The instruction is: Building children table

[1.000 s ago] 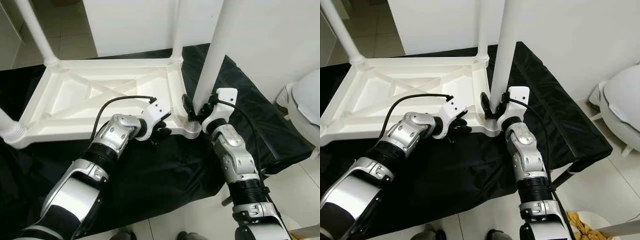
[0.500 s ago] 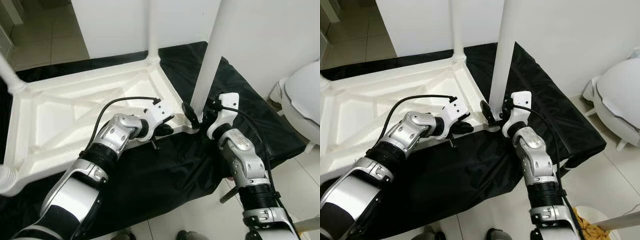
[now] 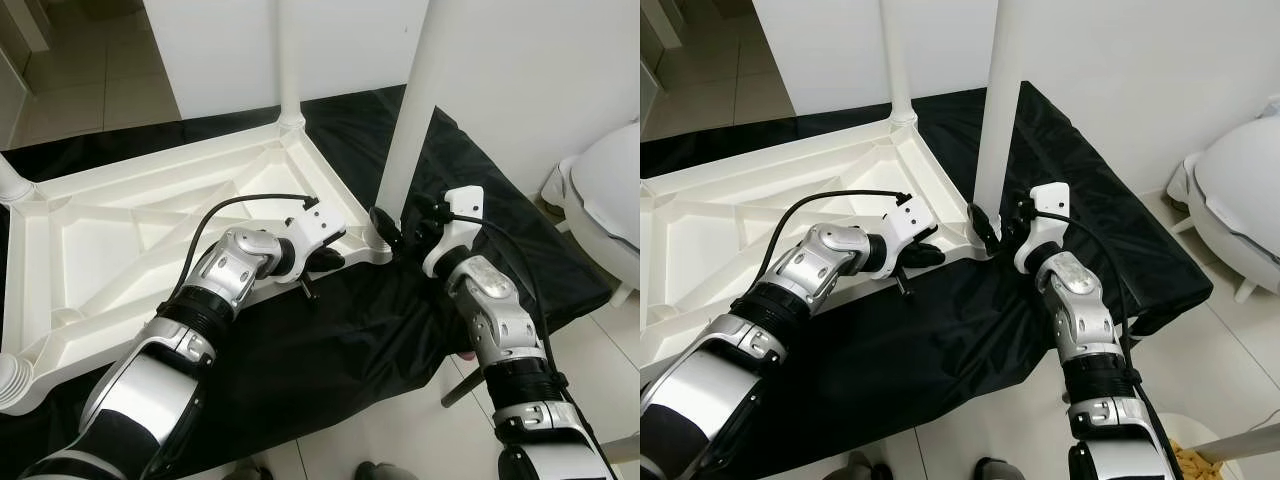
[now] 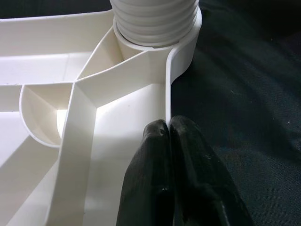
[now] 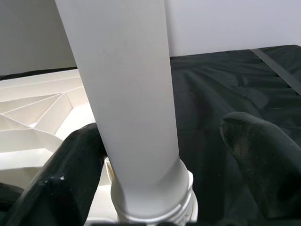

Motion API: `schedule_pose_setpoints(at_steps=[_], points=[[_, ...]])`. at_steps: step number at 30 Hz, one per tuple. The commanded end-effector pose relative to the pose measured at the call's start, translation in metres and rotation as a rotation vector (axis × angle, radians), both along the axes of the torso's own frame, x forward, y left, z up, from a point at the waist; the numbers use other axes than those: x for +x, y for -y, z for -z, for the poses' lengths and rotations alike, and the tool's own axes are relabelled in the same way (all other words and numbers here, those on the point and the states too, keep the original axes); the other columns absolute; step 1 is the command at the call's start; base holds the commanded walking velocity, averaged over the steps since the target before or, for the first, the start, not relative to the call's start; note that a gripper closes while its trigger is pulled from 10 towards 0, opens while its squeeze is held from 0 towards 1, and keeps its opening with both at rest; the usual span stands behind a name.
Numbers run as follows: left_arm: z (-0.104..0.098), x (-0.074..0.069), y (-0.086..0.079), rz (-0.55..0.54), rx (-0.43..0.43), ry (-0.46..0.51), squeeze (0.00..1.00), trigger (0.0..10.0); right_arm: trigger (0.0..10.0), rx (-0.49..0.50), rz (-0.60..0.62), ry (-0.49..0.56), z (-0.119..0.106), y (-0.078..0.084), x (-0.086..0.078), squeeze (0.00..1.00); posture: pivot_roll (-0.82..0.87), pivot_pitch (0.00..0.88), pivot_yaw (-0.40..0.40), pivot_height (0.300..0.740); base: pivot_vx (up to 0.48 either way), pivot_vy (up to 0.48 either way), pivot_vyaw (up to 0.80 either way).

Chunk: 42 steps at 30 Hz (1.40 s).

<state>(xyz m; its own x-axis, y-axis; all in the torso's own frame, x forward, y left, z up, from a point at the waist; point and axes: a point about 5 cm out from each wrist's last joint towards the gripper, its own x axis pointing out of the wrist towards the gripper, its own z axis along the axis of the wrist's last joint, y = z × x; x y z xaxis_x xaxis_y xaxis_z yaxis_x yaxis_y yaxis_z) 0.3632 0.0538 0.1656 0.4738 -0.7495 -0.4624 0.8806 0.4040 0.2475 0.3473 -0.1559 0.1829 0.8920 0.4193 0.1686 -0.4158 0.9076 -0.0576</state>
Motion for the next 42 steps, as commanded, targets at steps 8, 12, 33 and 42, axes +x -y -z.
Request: schedule_pose_setpoints(at_steps=[8,12,33,42], points=[[0.010,-0.001,-0.007,-0.046,0.026,-0.042,0.00,10.0,10.0,-0.026,-0.097,0.015,-0.002,-0.005,0.009,0.00,-0.06,0.118,0.081,0.740,0.000,0.000,0.00],[0.009,-0.002,-0.005,-0.039,0.023,-0.041,0.00,10.0,10.0,-0.036,-0.113,0.012,-0.001,-0.007,0.014,0.00,-0.06,0.117,0.081,0.740,0.000,0.000,0.00],[-0.002,-0.003,0.002,-0.017,0.006,-0.022,0.00,10.0,0.0,-0.058,-0.090,-0.076,0.014,0.000,0.024,0.00,-0.04,0.136,0.066,0.740,0.000,0.000,0.00],[-0.005,-0.003,0.002,-0.026,-0.003,-0.017,0.00,10.0,0.0,0.087,0.087,-0.083,0.022,-0.014,0.020,0.00,-0.05,0.142,0.060,0.740,0.000,0.000,0.00]])
